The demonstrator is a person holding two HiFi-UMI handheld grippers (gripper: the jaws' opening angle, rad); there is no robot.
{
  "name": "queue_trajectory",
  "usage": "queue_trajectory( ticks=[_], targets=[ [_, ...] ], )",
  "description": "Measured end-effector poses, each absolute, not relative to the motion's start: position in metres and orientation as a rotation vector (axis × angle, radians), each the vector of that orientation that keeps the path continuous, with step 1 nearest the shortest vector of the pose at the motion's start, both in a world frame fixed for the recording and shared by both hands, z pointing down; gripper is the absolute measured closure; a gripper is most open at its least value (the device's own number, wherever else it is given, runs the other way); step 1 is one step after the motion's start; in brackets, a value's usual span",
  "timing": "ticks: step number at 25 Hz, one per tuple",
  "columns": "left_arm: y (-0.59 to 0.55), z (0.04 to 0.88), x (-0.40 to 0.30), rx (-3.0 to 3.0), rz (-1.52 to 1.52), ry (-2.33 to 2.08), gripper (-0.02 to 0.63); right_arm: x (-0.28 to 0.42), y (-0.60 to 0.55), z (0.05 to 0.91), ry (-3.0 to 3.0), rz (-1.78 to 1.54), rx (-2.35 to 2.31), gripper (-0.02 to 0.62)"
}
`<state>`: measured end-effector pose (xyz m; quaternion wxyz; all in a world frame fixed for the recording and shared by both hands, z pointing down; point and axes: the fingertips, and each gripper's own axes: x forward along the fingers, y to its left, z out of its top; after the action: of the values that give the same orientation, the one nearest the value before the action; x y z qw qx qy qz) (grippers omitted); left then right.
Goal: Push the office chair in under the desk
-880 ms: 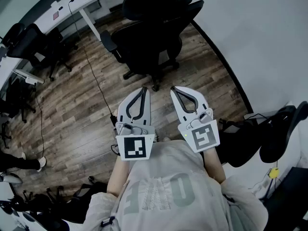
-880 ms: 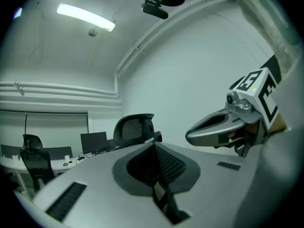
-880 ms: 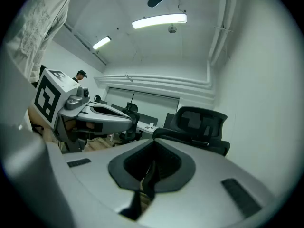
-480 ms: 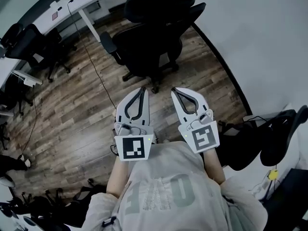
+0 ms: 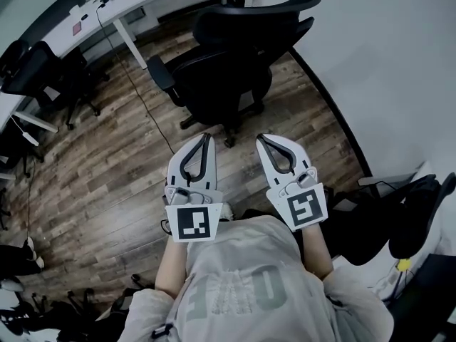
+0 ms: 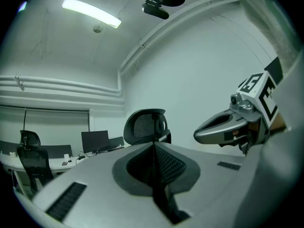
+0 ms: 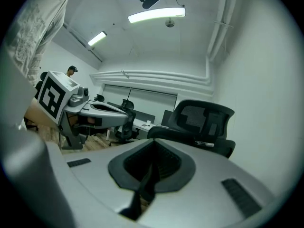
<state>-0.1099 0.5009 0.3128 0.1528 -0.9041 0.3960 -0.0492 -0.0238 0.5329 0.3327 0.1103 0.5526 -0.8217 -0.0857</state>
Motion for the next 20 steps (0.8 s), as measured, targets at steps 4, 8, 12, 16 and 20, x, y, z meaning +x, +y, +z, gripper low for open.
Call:
queue_trajectory(
  ticks=[4,8,12,16,20],
  targets=[
    [0.482,0.318,-0.111,-2.621,-0.156,1.088,0.586,-0.023,0.516,0.34,-2.359,-0.241,1.636,0.575],
    [0.462,0.325,-0.101,-2.638,-0.192,1.063,0.586,-0.014,0.501,0.341,-2.366,-0.187,1.689,0.575],
    [0.439,0.334,-0.076,-2.631,-0.236,1.031,0.586,0.006,0.476,0.344,-2.385,-0.177,1.719,0.575],
    [0.421,0.337,-0.049,-2.637,-0.263,1.024,0.586,0.026,0.451,0.343,-2.44,-0.177,1.704,0.575],
    [0.404,0.334,-0.017,-2.632,-0.268,1.034,0.586,0.045,0.427,0.338,-2.504,-0.18,1.639,0.574]
  ],
)
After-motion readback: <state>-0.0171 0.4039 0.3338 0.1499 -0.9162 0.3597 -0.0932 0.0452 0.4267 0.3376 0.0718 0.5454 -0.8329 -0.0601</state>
